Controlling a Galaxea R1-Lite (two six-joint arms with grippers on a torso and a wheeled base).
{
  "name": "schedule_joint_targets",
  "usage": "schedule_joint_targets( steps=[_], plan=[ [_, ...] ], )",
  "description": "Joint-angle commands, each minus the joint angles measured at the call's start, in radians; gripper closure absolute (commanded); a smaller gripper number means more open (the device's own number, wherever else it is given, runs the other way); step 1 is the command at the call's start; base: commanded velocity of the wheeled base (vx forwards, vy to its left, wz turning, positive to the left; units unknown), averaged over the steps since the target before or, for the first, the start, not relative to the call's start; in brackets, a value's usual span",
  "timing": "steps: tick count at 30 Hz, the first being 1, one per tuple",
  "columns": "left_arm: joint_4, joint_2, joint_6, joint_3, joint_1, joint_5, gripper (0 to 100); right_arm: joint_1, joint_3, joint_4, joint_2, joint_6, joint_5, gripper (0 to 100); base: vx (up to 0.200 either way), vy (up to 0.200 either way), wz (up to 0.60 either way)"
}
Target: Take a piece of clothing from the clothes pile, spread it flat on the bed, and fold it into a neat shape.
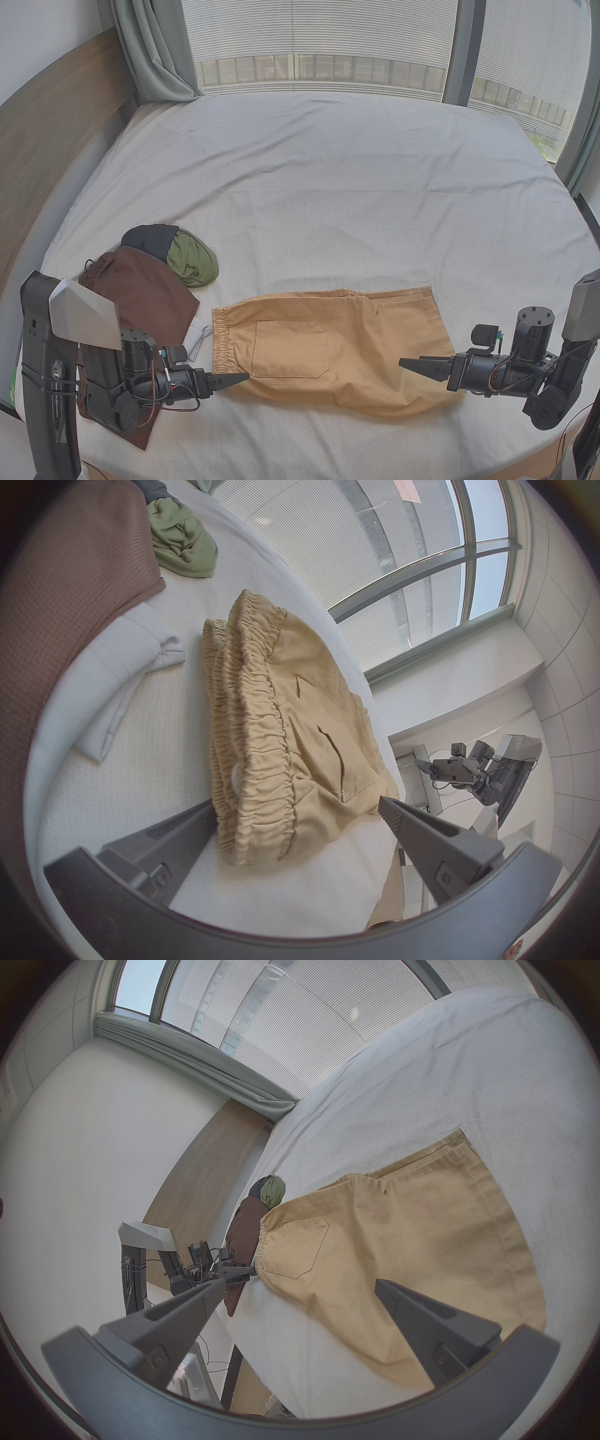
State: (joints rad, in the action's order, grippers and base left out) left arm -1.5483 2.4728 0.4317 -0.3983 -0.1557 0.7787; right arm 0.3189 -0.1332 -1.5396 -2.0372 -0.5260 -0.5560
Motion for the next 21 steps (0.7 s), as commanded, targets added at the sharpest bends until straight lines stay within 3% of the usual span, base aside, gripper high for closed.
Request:
schedule_joint_targets(
  steps=[1, 9, 21],
  plan=[
    [-0.001, -0.012, 0.004, -0.001, -0.015, -0.029, 0, 0.002, 0.000, -0.001, -0.004, 0.000, -0.001, 0, 0.000, 0.000, 0.00],
    [-0.003, -0.011, 0.004, 0.004, -0.045, -0.145, 0, 0.002, 0.000, -0.001, -0.004, 0.000, -0.001, 0, 0.000, 0.000, 0.00],
    [-0.003, -0.011, 0.005, 0.003, -0.054, -0.170, 0, 0.003, 0.001, -0.001, -0.008, 0.000, -0.001, 0, 0.000, 0.000, 0.00]
  ],
)
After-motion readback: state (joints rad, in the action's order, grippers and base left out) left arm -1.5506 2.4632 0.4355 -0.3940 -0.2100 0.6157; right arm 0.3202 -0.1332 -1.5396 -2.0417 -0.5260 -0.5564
